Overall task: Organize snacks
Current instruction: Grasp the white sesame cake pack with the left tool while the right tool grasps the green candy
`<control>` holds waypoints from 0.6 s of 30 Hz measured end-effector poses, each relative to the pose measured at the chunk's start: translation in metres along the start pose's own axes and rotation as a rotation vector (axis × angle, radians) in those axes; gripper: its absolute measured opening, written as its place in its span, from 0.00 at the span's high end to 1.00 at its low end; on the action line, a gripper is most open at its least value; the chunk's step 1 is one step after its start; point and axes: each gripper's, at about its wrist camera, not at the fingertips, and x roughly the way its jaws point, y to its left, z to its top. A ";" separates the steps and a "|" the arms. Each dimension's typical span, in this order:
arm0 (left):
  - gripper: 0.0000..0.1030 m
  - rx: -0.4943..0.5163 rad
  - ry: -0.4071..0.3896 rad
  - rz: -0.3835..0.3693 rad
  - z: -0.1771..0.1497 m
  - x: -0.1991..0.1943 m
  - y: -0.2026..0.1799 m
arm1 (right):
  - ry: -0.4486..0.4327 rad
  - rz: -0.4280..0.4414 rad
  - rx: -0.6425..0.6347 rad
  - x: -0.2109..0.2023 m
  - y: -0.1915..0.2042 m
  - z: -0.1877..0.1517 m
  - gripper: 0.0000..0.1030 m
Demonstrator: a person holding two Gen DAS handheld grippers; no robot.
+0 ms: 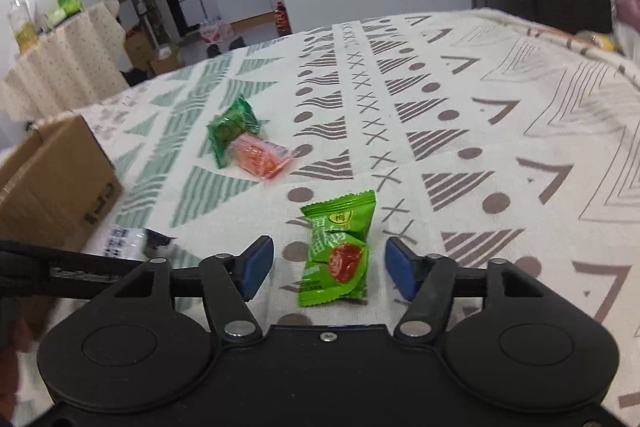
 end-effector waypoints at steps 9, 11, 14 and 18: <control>0.55 -0.018 -0.019 0.007 -0.006 -0.011 -0.001 | 0.002 -0.072 -0.037 -0.008 0.006 -0.005 0.72; 0.55 -0.034 -0.025 -0.011 -0.010 -0.016 0.001 | -0.003 -0.063 -0.022 -0.017 0.004 -0.007 0.72; 0.56 -0.044 -0.044 -0.024 -0.018 -0.026 0.002 | -0.014 -0.060 -0.009 -0.031 0.004 -0.008 0.72; 0.56 -0.076 -0.066 -0.041 -0.026 -0.043 0.007 | -0.031 -0.044 -0.004 -0.051 0.006 -0.007 0.72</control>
